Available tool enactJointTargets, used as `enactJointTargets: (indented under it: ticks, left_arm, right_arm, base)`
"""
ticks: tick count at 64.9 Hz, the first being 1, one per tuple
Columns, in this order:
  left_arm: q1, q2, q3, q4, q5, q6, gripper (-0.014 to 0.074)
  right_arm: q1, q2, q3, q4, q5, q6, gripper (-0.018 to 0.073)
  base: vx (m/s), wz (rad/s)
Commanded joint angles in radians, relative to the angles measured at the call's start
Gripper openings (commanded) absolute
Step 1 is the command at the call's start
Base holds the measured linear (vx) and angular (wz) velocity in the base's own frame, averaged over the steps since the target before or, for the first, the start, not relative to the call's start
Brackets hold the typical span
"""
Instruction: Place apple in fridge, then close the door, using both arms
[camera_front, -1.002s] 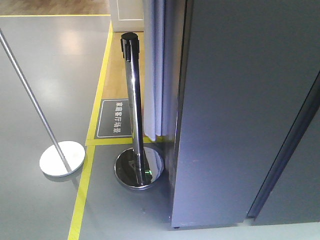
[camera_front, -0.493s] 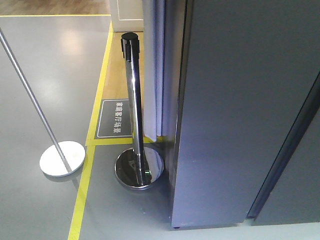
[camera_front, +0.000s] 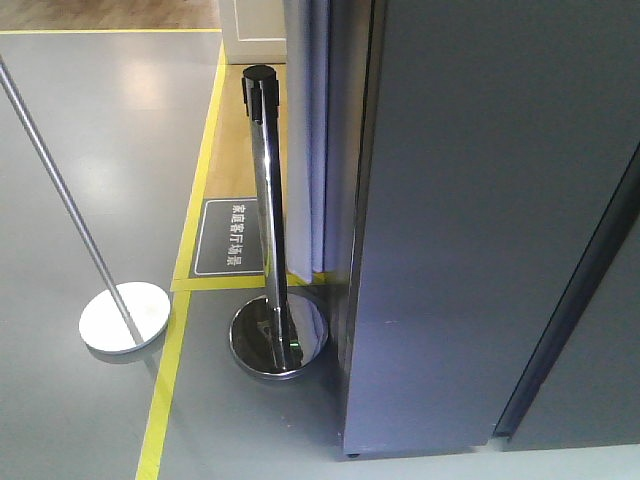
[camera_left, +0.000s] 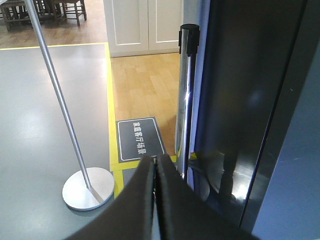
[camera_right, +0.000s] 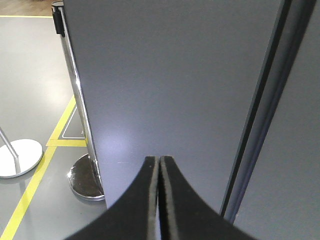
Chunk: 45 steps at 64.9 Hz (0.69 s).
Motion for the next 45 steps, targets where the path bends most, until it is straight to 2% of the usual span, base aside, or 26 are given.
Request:
enactJointTargets:
  ticks: [1, 4, 9, 14, 19, 25, 33, 39, 45]
  left_arm:
    - [-0.002, 0.01, -0.016, 0.043, -0.084, -0.001, -0.0006]
    - [-0.002, 0.01, -0.016, 0.019, -0.137, -0.002, -0.0006]
    - [-0.002, 0.011, -0.003, -0.066, -0.232, 0.002, -0.0006]
    - [-0.002, 0.011, 0.047, -0.133, -0.348, 0.041, -0.0006]
    - [-0.001, 0.011, 0.126, -0.186, -0.474, 0.114, -0.0006]
    - [0.03, 0.011, 0.231, -0.252, -0.605, 0.156, -0.0006]
    - [0.137, 0.011, 0.338, -0.372, -0.682, 0.157, -0.0006]
    - [0.264, 0.011, 0.403, -0.469, -0.682, 0.173, -0.0006]
    - [0.369, 0.01, 0.45, -0.5, -0.707, 0.23, -0.0006]
  right_arm:
    - [-0.001, 0.009, -0.03, -0.002, -0.07, -0.006, -0.0008]
    - [-0.001, 0.009, -0.03, -0.002, -0.07, -0.006, -0.0008]
    - [-0.001, 0.009, -0.03, -0.002, -0.07, -0.006, -0.0008]
    - [-0.001, 0.009, -0.03, -0.002, -0.07, -0.006, -0.0008]
    - [-0.001, 0.009, -0.03, -0.002, -0.07, -0.006, -0.0008]
    - [-0.001, 0.009, -0.03, -0.002, -0.07, -0.006, -0.0008]
    - [-0.001, 0.009, -0.03, -0.002, -0.07, -0.006, -0.0008]
    - [-0.001, 0.009, -0.03, -0.002, -0.07, -0.006, -0.0008]
    - [-0.001, 0.009, -0.03, -0.002, -0.07, -0.006, -0.0008]
  base:
    - [0.0, 0.0]
    - [0.0, 0.0]
    - [0.0, 0.0]
    - [0.0, 0.0]
    - [0.0, 0.0]
    - [0.0, 0.0]
    - [0.0, 0.0]
    - [0.0, 0.0]
    - [0.0, 0.0]
